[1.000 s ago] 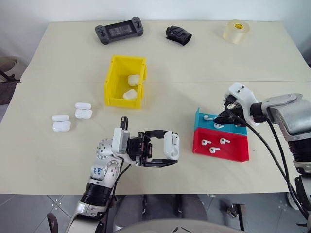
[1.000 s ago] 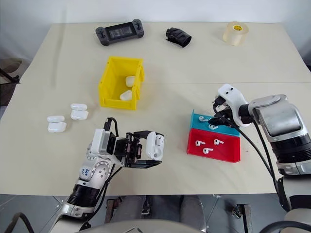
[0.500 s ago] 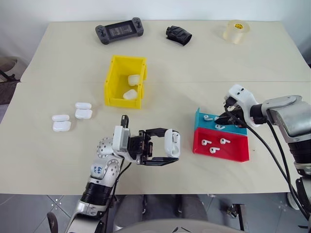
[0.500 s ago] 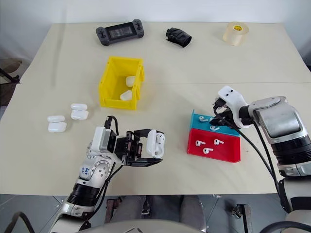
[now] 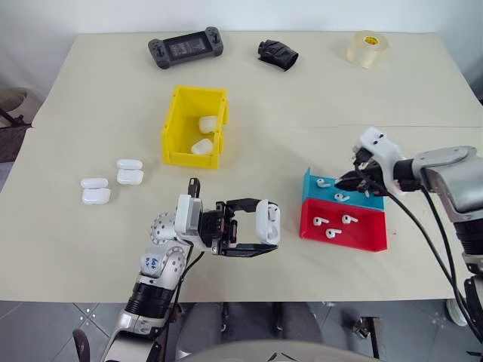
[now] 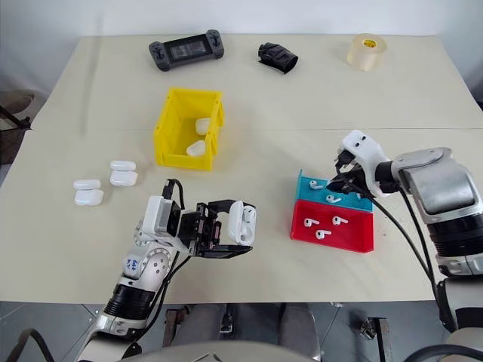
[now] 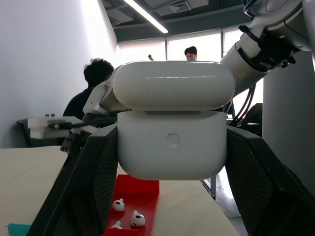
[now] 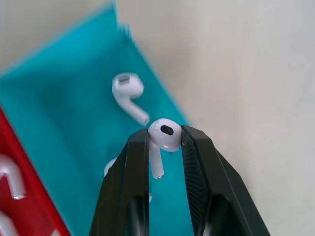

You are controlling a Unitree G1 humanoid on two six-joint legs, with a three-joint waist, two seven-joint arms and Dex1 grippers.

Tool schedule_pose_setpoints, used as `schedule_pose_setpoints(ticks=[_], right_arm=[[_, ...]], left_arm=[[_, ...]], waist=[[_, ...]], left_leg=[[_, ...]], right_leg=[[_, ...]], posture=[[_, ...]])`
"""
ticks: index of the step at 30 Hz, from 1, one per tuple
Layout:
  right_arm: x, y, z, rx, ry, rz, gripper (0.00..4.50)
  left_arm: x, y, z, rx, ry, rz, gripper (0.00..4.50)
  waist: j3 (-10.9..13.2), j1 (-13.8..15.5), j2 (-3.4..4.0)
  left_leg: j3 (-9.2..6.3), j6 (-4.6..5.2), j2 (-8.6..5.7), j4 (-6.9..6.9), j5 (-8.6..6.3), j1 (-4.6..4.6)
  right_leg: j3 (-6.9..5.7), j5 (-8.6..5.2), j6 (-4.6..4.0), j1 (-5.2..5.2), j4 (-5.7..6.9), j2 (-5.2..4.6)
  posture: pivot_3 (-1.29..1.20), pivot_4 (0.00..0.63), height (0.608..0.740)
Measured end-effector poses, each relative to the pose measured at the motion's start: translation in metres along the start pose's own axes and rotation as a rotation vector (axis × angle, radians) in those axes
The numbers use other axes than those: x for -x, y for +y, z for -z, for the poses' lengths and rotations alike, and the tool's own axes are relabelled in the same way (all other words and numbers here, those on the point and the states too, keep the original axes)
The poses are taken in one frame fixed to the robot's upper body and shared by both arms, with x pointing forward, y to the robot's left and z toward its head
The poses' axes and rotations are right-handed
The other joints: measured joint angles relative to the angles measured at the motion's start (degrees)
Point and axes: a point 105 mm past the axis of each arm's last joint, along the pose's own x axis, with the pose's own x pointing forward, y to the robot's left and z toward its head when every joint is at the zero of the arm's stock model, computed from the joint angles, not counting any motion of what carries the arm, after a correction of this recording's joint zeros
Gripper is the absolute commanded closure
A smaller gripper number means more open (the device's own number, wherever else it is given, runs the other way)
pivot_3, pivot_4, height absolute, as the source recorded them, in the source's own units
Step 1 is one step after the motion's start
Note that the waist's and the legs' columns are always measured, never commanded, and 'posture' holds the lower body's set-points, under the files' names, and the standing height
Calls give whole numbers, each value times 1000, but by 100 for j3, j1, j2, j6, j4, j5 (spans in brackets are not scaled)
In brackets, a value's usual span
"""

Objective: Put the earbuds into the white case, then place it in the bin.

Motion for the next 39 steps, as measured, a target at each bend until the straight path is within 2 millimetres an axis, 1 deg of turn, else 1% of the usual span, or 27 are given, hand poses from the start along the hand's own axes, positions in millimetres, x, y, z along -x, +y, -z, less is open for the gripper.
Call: schedule_pose_setpoints(ticks=[2, 4, 6, 7, 9, 10, 11, 12, 14, 16, 20, 23, 28, 33, 39], right_arm=[[14, 0, -14, 17, -115, -33, 3938], [30, 11, -24, 59, -237, -110, 3938], [43, 24, -29, 77, -337, -179, 3938], [46, 30, -31, 72, -378, -204, 3938], [52, 48, -41, 30, -536, -283, 3938], [55, 62, -47, 7, -624, -336, 3938], [55, 68, -48, -3, -653, -361, 3938], [59, 75, -50, -27, -727, -364, 3938], [62, 97, -54, -52, -875, -401, 3938], [61, 115, -55, -90, -958, -424, 3938], [63, 132, -62, -106, -1076, -383, 3938], [58, 145, -65, -176, -1165, -373, 3938], [58, 158, -72, -176, -1226, -357, 3938], [49, 175, -73, -199, -1233, -394, 3938], [46, 181, -73, -196, -1264, -377, 3938]], left_arm=[[0, 0, 0, 1, 2, 6, 1696], [1, 1, -1, -2, 6, 17, 1696], [2, 3, -3, -8, 10, 25, 1696], [1, 5, -4, -12, 8, 28, 1696], [0, 7, -7, -17, 2, 44, 1696], [-1, 9, -6, -11, -1, 45, 1696], [-1, 10, -6, -7, -2, 45, 1696], [-2, 12, -6, 3, -5, 44, 1696], [-3, 17, -8, 7, -9, 39, 1696], [-6, 23, -11, 8, -18, 30, 1696], [-8, 33, -14, 34, -27, 5, 1696], [-12, 37, -15, 59, -38, -3, 1696], [-15, 44, -20, 79, -48, -21, 1696], [-24, 54, -25, 96, -78, -54, 1696], [-27, 56, -26, 109, -87, -61, 1696]], waist=[[0, 3, 0], [0, 19, 0], [0, 17, -1], [0, 15, -1], [0, 15, -2], [0, 8, -1], [0, 3, -1], [0, 12, -2], [0, 19, -7], [0, 27, -6], [-1, 7, -6], [-1, 4, -5], [-1, -1, -5], [-1, 2, -5], [-1, -4, -5]], left_leg=[[0, 0, 0, -1, 0, 0], [-8, 0, 2, -1, 0, 0], [-7, 0, 2, -2, 0, 1], [-8, 0, 3, 0, 0, 2], [-11, 0, 14, 0, 0, 4], [-10, 0, 15, 0, 0, 7], [-9, 0, 15, 0, 0, 7], [-15, -2, 15, -3, 1, 6], [-22, -3, 15, -3, 1, 5], [-24, -3, 6, -2, 1, 4], [-19, -3, -10, -2, 1, 8], [-21, -6, -10, -3, 3, 8], [-15, -6, -11, -4, 3, 14], [-15, -6, -17, -4, 3, 14], [-13, -6, -13, -5, 3, 15]], right_leg=[[-1, 0, 0, 0, 0, 0], [-10, 0, 1, 4, 0, 1], [-10, 1, 1, 6, 0, 1], [-10, 1, 1, 8, 1, 1], [-11, 1, 1, 10, 3, 1], [-11, 1, 1, 10, 7, 1], [-10, 1, 1, 8, 9, 1], [-13, 1, 1, 7, 12, 2], [-18, 1, 1, 7, 14, 3], [-15, 1, 2, 7, 16, -1], [-6, 5, 9, 8, 13, 2], [-4, 4, 7, -2, 34, 8], [2, 3, 5, -2, 37, 10], [5, 3, 5, -2, 38, 7], [5, 3, 4, -4, 39, 11]], posture=[[0, 150, 740], [0, 150, 740], [0, 150, 740], [0, 150, 740], [0, 150, 740], [0, 150, 740], [0, 150, 740], [0, 150, 740], [0, 150, 740], [0, 150, 740], [0, 150, 740], [0, 150, 740], [0, 150, 740], [0, 150, 740], [0, 150, 740]])
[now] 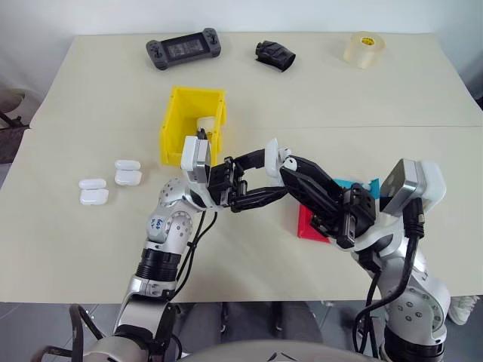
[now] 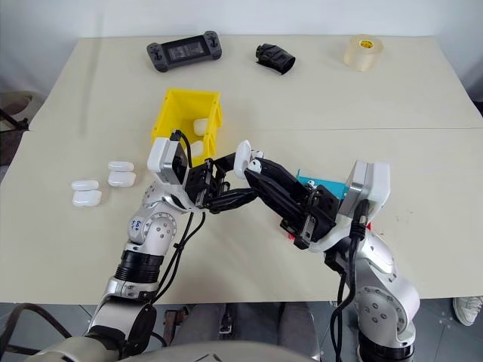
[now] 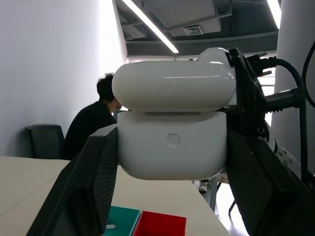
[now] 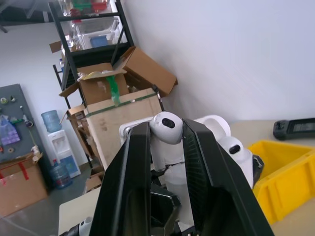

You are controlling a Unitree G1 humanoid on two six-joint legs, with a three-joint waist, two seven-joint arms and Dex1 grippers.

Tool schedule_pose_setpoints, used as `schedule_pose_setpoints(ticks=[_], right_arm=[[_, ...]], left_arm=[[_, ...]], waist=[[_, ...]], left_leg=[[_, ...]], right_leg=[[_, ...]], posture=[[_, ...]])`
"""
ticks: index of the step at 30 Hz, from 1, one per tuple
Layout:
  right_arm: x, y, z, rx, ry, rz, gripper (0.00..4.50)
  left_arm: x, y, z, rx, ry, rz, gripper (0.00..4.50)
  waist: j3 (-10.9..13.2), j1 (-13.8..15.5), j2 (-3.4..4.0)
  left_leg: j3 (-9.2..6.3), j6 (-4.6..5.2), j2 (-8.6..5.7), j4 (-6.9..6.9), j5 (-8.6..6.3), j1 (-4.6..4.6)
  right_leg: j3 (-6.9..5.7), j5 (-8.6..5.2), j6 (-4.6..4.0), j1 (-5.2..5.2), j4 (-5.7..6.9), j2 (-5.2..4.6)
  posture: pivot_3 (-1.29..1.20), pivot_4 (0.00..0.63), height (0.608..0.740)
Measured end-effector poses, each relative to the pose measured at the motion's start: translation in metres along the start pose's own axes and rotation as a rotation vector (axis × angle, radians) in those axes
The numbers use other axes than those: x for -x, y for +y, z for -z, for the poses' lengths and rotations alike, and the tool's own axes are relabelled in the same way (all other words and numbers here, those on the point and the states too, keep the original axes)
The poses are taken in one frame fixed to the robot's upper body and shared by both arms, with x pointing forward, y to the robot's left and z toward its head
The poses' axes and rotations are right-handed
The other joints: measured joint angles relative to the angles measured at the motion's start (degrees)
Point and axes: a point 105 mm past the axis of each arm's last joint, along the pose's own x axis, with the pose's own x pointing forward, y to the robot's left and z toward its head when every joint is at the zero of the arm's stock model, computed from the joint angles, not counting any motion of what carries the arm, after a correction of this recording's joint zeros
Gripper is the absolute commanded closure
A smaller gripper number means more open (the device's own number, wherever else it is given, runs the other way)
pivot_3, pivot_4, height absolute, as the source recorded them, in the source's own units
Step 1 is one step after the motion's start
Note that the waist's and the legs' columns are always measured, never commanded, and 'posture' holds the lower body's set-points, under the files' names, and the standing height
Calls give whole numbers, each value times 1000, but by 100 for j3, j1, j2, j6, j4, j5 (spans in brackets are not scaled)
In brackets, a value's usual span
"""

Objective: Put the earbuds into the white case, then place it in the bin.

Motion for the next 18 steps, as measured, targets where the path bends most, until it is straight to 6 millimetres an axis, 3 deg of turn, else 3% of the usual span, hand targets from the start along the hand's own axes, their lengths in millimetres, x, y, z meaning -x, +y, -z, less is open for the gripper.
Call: schedule_pose_setpoints(ticks=[15, 18], right_arm=[[-3, -7, 3, 7, -37, -2, 3938], [-2, -16, -3, 31, -56, 37, 3938]], left_arm=[[2, 3, -1, -3, -1, -26, 1696], [0, -1, 0, 0, 2, 6, 1696]], waist=[[0, 3, 0], [0, 11, 0]], left_leg=[[2, 0, -1, 0, 0, 0], [1, 0, -2, 0, 0, 0]], right_leg=[[3, 0, 0, 1, -2, -2], [2, 0, 0, 1, -2, -2]], posture=[[0, 150, 740], [0, 150, 740]])
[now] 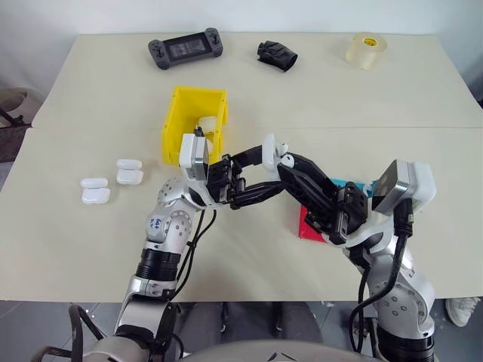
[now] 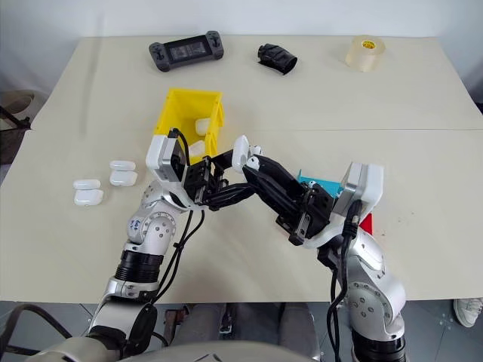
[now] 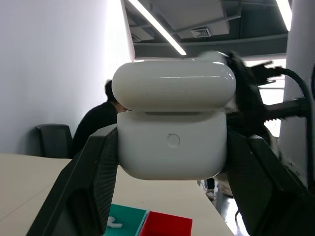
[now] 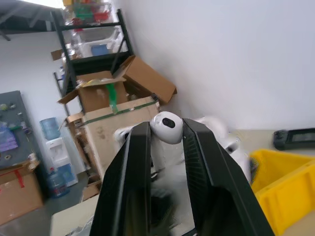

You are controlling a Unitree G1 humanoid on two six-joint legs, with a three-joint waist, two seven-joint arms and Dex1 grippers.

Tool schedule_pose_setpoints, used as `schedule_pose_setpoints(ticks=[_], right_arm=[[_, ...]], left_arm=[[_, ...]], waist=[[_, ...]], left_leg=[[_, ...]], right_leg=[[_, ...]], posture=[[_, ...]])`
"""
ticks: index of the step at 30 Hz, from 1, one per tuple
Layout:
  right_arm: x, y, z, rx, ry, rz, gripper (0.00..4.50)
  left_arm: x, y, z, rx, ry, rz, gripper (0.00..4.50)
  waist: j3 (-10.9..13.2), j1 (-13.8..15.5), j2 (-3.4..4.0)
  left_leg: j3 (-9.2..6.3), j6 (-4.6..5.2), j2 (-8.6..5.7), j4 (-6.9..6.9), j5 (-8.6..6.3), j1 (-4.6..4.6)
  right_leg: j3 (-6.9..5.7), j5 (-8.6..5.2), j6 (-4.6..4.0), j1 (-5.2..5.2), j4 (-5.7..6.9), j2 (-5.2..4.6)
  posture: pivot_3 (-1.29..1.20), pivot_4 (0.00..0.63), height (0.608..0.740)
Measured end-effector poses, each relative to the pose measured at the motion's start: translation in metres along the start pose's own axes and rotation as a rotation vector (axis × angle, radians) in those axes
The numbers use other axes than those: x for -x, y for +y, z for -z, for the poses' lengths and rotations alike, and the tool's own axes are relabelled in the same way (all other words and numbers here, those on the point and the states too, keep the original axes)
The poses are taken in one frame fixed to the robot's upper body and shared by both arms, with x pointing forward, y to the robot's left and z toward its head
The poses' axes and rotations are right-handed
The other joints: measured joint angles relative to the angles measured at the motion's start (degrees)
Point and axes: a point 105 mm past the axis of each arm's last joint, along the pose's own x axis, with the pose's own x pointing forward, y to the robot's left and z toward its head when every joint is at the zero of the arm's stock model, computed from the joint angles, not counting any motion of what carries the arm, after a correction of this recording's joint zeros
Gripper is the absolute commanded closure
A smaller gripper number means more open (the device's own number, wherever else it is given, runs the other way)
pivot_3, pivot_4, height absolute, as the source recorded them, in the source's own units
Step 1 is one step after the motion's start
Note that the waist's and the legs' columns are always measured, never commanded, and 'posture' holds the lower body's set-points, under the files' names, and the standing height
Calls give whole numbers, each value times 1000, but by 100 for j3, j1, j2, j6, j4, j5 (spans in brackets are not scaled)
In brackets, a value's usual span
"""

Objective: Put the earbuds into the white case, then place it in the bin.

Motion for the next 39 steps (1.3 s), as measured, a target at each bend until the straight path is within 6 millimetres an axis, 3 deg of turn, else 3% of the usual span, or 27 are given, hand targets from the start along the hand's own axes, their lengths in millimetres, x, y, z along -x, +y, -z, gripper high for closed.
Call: schedule_pose_setpoints(ticks=[9, 39], right_arm=[[1, -6, 0, 3, 22, 12, 3938], [10, 4, 13, 30, 104, -47, 3938]], left_arm=[[-1, -1, 0, -13, -10, 7, 1696], [3, 0, 4, -10, 8, -16, 1696]], waist=[[0, -6, 0], [0, -5, 0]], left_leg=[[1, 0, 1, -1, 0, 0], [2, 0, 2, -1, 0, 0]], right_leg=[[1, 0, 0, -1, 0, 0], [1, 0, 0, 0, -2, 0]], posture=[[0, 150, 740], [0, 150, 740]])
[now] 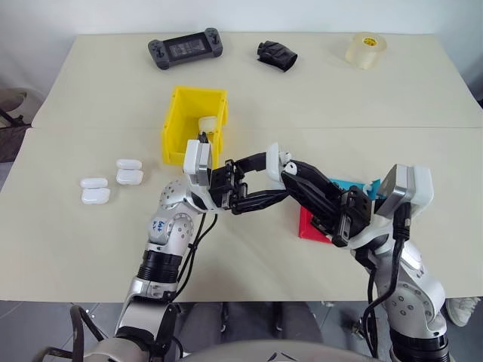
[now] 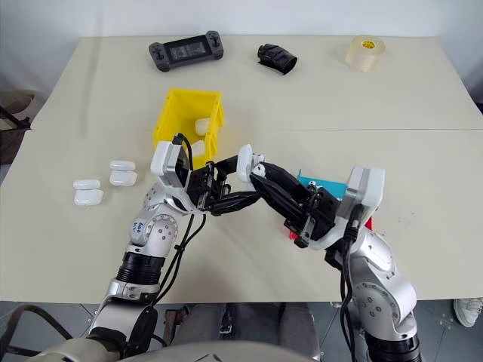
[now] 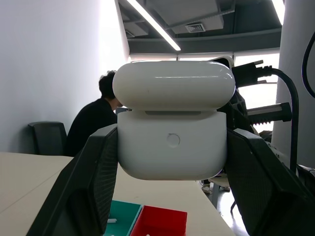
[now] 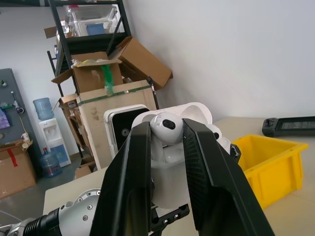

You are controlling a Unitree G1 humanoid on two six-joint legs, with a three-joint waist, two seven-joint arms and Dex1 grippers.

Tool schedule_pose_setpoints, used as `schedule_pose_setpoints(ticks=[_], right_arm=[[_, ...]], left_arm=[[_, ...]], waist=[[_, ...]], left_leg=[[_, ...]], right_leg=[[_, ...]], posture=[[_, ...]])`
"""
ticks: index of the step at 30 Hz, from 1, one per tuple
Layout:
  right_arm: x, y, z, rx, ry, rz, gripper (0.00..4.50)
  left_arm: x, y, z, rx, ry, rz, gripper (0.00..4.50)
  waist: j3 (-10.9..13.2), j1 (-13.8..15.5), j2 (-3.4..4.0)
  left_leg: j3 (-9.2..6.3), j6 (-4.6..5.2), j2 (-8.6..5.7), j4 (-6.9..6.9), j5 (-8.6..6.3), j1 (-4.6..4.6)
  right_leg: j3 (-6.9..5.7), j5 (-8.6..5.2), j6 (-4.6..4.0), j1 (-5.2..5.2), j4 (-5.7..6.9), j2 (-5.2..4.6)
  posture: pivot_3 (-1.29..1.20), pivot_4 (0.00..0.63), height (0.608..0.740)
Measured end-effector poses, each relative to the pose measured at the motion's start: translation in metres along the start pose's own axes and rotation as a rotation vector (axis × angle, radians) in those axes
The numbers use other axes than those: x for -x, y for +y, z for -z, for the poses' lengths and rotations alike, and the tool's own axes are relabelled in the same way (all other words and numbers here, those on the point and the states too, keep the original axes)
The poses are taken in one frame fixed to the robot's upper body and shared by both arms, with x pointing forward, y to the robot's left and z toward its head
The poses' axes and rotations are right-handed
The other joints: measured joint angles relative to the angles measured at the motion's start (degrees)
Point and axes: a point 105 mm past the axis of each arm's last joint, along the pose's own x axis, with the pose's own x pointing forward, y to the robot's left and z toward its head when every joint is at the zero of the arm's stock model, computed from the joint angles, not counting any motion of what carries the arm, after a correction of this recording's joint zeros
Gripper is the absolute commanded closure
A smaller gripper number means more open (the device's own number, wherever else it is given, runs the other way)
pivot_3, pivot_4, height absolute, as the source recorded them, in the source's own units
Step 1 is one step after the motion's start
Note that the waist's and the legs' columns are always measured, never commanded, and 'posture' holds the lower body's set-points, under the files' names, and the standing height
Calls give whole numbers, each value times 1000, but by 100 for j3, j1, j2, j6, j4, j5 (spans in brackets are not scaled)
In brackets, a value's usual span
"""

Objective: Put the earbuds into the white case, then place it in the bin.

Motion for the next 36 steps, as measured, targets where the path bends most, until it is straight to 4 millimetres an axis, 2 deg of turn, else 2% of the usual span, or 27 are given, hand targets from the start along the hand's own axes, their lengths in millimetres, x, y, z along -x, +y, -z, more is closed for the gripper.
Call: schedule_pose_setpoints(ticks=[12, 24, 28, 31, 34, 36], right_arm=[[5, -6, 2, -51, 27, 17, 3938], [9, -7, 7, -105, 112, -5, 92], [27, -15, 2, -50, 185, 44, 17], [49, -24, -3, 18, 280, 105, 17], [65, -33, -4, 52, 409, 173, 17], [63, -34, -7, 54, 402, 173, 414]], left_arm=[[2, 2, 4, 14, -2, -20, 1696], [4, 2, -2, -21, -16, -20, 1696], [10, 3, -2, -43, 32, -28, 1696], [25, 8, 1, -99, 173, -53, 1696], [37, 7, 14, -166, 388, -26, 1696], [39, 5, 19, -199, 463, 12, 1696]], waist=[[0, 2, 0], [1, 6, -1], [1, 20, -2], [2, 16, -3], [3, 13, -5], [3, 14, -4]], left_leg=[[0, 0, 1, 0, 0, 0], [-2, 1, 4, 0, 0, -1], [-2, 2, 3, 0, -1, -2], [2, 3, -1, -2, -2, -2], [6, 3, 4, -3, -1, -1], [5, 3, 6, -3, -1, 0]], right_leg=[[-1, 0, 0, 0, -1, 0], [-3, 0, 0, 3, -6, -4], [-4, 0, 0, 5, -11, -4], [-5, 0, 0, 6, -16, -1], [-5, 0, 0, 7, -20, 1], [-3, 0, 0, 6, -19, 0]], posture=[[0, 150, 740], [0, 150, 740], [0, 150, 740], [0, 150, 740], [0, 150, 740], [0, 150, 740]])
